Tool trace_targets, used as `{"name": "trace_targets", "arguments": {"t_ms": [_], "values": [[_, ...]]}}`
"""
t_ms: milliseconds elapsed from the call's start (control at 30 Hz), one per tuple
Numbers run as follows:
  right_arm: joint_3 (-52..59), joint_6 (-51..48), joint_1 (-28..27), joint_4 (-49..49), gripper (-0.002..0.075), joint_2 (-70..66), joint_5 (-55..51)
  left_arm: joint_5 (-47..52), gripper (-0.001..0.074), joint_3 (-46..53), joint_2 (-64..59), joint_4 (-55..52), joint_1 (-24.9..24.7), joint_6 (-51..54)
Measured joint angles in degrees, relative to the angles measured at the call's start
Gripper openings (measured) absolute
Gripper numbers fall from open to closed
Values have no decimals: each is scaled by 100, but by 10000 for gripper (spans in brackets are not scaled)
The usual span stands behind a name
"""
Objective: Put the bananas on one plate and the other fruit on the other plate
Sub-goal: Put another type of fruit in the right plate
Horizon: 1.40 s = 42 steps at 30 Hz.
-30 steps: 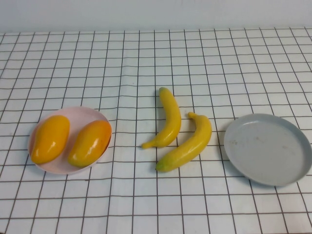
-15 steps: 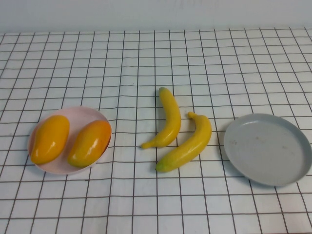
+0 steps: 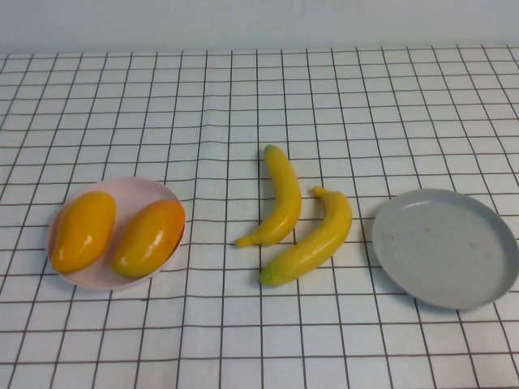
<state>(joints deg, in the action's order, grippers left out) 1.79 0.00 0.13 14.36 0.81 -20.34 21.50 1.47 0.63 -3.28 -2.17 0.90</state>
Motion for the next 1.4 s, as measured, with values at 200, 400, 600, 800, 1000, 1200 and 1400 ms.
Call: {"name": "trace_targets", "arguments": {"t_ms": [200,400,600,800,1000,1200,1400], "values": [[0,0,0,0,-16,0,0,0,-1,0,0,0,0,12],[0,0,0,0,-16,0,0,0,-1,0,0,0,0,12],[0,0,0,0,-16,0,0,0,-1,0,0,0,0,12],[0,0,0,0,-16,0,0,0,-1,0,0,0,0,12],[0,0,0,205,-16,0,0,0,-1,0,0,0,0,12],[0,136,0,3523,-16,0,88,0,-1,0,0,0,0,12],[0,-477,0,5317,-16,0,358,0,-1,0,0,0,0,12]]}}
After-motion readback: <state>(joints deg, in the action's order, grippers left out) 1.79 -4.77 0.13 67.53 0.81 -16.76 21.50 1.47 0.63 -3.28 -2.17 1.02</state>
